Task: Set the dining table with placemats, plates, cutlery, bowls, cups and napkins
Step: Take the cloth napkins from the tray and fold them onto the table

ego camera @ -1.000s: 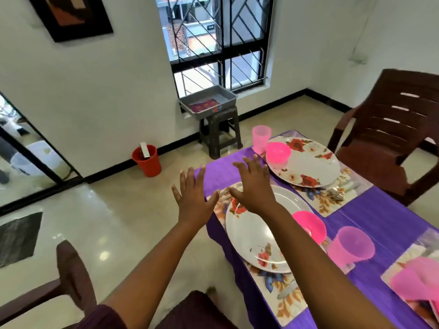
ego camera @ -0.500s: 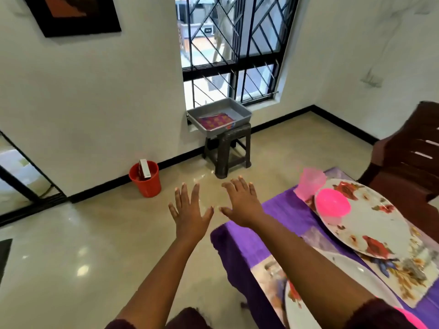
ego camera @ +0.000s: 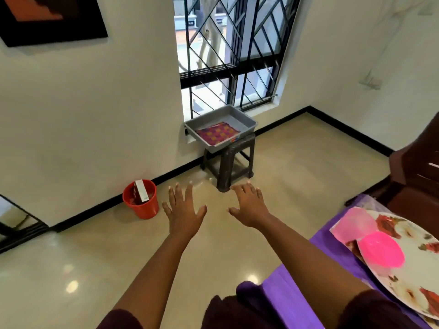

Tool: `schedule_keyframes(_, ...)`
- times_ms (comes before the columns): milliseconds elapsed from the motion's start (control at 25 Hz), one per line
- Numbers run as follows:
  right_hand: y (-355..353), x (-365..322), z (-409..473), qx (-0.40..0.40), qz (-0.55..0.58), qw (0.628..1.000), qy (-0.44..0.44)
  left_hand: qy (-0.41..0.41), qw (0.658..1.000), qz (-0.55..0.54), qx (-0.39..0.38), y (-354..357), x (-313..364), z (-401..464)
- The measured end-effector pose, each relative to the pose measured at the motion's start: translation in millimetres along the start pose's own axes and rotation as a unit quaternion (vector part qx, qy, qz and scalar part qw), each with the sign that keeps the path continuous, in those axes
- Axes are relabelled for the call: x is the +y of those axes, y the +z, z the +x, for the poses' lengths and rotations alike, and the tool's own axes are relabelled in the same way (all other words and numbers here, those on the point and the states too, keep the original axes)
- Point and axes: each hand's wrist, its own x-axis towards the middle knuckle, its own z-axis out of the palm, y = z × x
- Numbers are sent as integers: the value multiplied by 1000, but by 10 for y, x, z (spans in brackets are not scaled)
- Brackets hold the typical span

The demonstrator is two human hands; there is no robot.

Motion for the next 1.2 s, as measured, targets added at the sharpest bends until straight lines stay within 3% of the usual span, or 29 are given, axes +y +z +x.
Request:
schedule_keyframes(200,52,57,1093,62,47,997,1,105,992,69,11,-184,187,1206)
schedule_keyframes(440,-3,373,2526,86,100,990,51,125,981,134,-58,56,205,2652)
schedule_keyframes(640,-192,648,3621,52,130,985,100,148,974,142,-93,194,277,3837)
schedule_keyframes(1000,-354,1316,5177,-40,155,976,149,97,972,100,-187,986,248,5525)
schedule_keyframes(1200,-392,1850,6013,-152,87,971,164,61,969,43,-237,1516,637,6559)
